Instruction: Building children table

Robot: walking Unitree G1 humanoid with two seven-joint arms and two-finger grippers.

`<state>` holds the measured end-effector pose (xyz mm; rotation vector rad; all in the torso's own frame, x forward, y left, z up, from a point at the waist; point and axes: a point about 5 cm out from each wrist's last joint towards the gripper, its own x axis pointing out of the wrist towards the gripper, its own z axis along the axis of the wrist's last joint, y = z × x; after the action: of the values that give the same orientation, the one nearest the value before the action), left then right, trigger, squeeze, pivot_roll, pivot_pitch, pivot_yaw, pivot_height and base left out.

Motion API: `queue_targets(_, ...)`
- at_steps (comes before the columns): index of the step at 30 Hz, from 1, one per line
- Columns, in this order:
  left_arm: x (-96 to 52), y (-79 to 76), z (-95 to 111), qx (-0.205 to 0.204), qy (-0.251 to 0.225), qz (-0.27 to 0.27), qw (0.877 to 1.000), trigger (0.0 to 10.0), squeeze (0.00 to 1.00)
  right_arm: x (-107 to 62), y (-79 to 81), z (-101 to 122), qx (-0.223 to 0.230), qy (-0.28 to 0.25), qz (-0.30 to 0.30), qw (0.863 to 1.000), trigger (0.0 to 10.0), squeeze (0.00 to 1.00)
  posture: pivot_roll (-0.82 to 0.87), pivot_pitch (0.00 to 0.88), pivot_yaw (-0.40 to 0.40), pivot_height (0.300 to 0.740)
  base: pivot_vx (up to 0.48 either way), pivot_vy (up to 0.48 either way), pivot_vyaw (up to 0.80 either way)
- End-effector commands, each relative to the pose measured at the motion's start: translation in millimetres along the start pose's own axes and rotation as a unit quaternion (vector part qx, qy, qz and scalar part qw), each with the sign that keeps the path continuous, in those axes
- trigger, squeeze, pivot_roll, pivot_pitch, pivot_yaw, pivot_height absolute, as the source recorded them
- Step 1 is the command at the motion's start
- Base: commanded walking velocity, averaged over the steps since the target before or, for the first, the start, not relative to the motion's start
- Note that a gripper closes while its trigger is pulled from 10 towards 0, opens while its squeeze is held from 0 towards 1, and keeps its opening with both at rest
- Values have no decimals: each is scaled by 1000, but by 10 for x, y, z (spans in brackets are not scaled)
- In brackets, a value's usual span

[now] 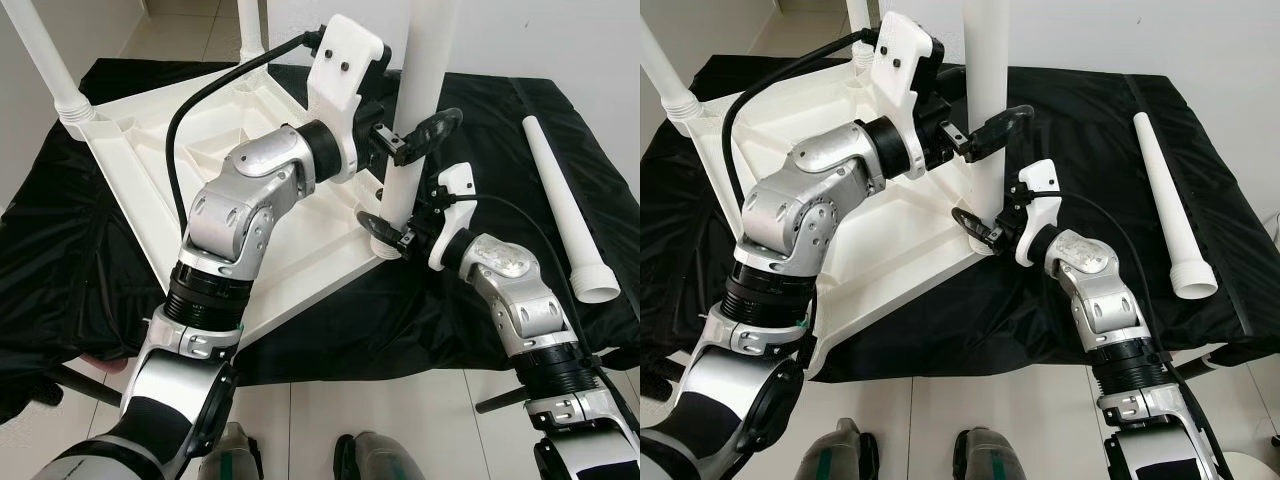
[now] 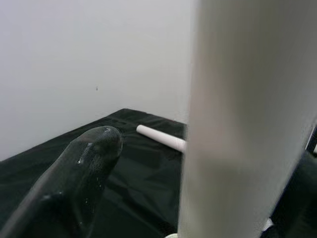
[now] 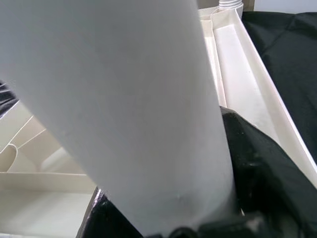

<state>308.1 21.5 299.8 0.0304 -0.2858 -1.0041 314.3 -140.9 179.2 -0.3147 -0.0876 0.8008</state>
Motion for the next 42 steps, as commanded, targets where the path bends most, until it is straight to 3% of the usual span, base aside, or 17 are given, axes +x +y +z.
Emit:
queue_targets(1,0,19,41,17,6,24,1000,0,0,-13,-12,-7,-6,0,2,1000,10000,0,-119,1,-3,740,0,0,0)
queue_targets(12,-15,22,61,17,9,19,1000,0,0,-23,-73,12,-8,-1,-11,1000,10000,0,-119,15,-6,740,0,0,0)
queue_targets(18,-21,38,61,37,16,26,999,0,0,-17,-104,19,-8,-4,-26,1000,10000,0,-117,23,-4,740,0,0,0)
queue_targets(19,-19,63,60,47,22,38,998,1725,0,-3,-145,34,-5,-10,-49,999,10000,0,-118,23,-4,740,0,0,0)
queue_targets(20,-19,63,60,47,22,38,998,1725,0,-3,-145,34,-5,-10,-49,999,10000,0,-118,23,-4,740,0,0,0)
queue_targets(21,-12,97,67,60,28,55,996,10000,0,24,-207,60,-1,-19,-93,996,10000,1000,-119,24,-3,740,0,0,0)
queue_targets(29,42,109,200,84,14,83,993,10000,0,130,-159,107,-1,-38,-152,988,10000,1000,-115,32,-2,740,0,0,0)
queue_targets(35,86,117,321,74,-11,111,991,10000,0,242,-66,182,-3,-68,-212,975,10000,984,-113,36,-5,740,0,0,0)
queue_targets(36,98,118,339,67,-16,119,990,10000,0,272,-32,197,2,-77,-229,970,10000,12,-113,36,-5,740,0,0,0)
queue_targets(38,103,121,344,65,-18,123,990,10000,0,286,-19,199,5,-81,-236,968,10000,12,-113,36,-5,740,0,0,0)
queue_targets(42,136,116,408,59,-29,136,988,10000,0,341,55,178,4,-94,-302,949,10000,0,-107,39,-12,740,0,0,0)
